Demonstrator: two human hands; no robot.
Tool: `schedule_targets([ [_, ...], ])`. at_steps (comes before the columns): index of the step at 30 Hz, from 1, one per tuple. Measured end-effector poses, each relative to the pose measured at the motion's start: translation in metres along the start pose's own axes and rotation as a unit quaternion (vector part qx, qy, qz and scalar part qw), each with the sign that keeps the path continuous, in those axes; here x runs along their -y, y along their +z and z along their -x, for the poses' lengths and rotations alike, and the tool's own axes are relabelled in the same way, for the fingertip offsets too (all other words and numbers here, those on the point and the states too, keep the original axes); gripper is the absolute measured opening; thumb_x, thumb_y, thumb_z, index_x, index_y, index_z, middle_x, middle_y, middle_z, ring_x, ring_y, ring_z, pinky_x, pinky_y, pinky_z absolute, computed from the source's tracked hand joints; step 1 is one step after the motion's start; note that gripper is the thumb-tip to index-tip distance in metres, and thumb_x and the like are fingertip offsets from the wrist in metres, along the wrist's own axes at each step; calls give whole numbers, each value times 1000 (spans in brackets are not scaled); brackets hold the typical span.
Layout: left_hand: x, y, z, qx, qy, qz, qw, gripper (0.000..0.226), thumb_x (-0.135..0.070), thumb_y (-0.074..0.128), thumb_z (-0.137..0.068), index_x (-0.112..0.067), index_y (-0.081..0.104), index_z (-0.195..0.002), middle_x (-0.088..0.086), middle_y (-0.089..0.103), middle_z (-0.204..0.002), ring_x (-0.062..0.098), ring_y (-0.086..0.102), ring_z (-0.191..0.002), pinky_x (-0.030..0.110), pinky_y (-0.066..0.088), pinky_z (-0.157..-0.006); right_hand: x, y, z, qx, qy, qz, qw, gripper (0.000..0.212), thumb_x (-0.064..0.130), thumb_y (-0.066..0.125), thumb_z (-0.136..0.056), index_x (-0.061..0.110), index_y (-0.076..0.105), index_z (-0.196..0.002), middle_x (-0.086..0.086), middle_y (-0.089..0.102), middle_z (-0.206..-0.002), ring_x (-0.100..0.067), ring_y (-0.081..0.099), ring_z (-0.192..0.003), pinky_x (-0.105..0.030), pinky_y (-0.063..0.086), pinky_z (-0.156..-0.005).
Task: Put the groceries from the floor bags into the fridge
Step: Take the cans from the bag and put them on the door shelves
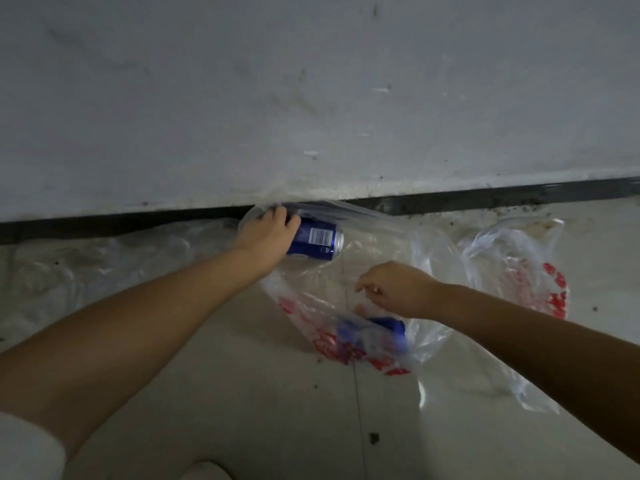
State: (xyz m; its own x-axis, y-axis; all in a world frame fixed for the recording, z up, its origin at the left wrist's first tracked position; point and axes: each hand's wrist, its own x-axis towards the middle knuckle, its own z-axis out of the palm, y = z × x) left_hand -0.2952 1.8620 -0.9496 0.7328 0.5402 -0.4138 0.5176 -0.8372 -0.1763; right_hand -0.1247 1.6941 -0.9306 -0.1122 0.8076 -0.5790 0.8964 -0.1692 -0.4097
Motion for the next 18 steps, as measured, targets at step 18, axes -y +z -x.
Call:
schedule_targets([
  [18, 3, 15, 24, -52, 2, 399, 915, 81, -46, 81, -61, -17, 46, -128, 7, 47, -129, 22, 52, -114, 33, 44, -96, 13, 64, 18, 23, 34, -71, 997, 59, 71, 37, -81, 26, 46, -119, -1, 60, -111, -20, 60, -91, -38, 51, -85],
])
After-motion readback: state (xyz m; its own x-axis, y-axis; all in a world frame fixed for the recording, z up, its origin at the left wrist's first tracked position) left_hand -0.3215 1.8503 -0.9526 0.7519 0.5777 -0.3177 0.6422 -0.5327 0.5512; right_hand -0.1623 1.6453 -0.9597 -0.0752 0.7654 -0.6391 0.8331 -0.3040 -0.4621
